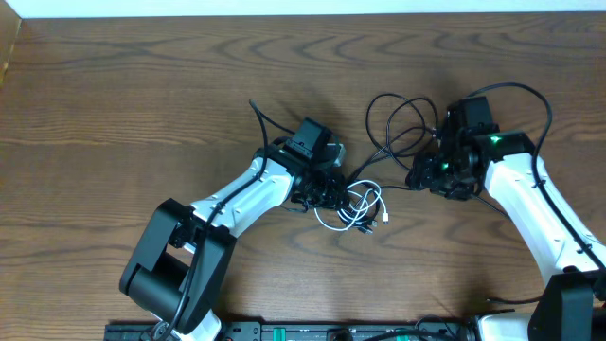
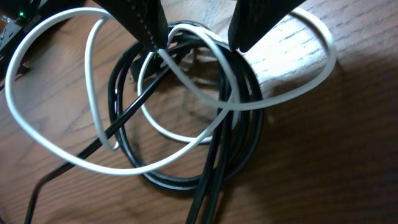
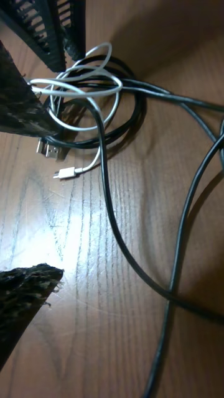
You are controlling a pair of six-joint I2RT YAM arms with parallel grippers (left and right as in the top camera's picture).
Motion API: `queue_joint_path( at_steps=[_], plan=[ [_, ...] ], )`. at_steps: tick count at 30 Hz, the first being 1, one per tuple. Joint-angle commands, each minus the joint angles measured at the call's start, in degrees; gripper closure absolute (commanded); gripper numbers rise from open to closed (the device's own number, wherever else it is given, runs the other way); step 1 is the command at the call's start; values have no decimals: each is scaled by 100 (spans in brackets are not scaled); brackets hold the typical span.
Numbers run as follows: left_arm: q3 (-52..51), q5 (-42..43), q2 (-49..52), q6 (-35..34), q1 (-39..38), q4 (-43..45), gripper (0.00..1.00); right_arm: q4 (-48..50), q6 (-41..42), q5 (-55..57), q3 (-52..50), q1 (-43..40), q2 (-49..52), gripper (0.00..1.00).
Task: Untangle cables
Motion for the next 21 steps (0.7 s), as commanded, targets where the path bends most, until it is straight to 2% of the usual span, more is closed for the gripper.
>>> queue_joint_path(
  at_steps=[1,5,9,13,17,21],
  plan=[
    [-52,-378,61,-31,-98,42,62,26,168,-66,-85,55,31,37],
    [-52,-457,61,-57,-227,22,62,26,168,-66,-85,55,31,36],
    [-59,-1137,61,-271,-413,-79,62,24,168,-68,-85,55,31,35],
    [-59,-1244,61,-404,-428,-50,62,42,166,-225,-85,55,31,34],
    [-59,-1388,61,-855,-428,28,61,72,166,-234,-85,55,31,34],
    [-70,-1390,72,-920,-428,87,61,87,166,-238,-85,55,31,34]
  ],
)
